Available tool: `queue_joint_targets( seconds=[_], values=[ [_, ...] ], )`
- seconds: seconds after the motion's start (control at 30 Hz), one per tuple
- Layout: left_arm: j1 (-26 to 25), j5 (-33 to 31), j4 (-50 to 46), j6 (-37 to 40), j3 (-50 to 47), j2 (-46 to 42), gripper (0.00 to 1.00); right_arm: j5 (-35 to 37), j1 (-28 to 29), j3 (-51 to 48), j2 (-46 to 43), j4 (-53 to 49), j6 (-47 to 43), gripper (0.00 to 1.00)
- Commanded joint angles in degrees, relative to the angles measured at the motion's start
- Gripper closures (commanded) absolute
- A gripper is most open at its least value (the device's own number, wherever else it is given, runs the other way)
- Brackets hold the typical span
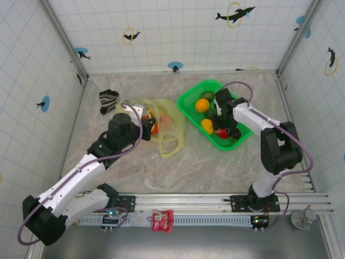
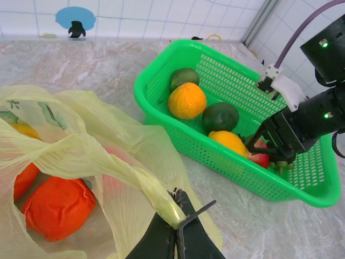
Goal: Place the fake fruits into the plastic bag and tie a complex knot
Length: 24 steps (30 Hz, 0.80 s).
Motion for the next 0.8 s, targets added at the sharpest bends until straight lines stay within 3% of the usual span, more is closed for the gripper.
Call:
queue_joint_targets(
  seconds=[0.0,0.17,0.43,0.6,0.77],
  values=[
    [-0.3,-1.0,-0.3,1.5,1.3,-0.5,1.00,1.2,-0.2,0.3,1.3,-1.0,-0.4,0.29],
    [-0.3,-0.8,-0.1,1.4,1.5,-0.1,1.00,0.7,-0.3,-2.7,1.9,1.9,0.0,0.26],
    [-0.3,-0.3,-0.3,1.2,2.4,0.3,1.00,-0.6,-0.6,-3.1,3.3,5.6,1.9,0.40],
    [-0.3,-0.4,-0.8,1.1,2.2,-0.1,1.00,1.8,-0.6,-4.0,-1.1,7.0,2.9,0.49],
    [-0.3,-0.6,-1.0,1.0,2.2,-0.3,1.00,2.4,-0.8,-3.7,-8.1,7.0,3.3,0.50]
  ],
)
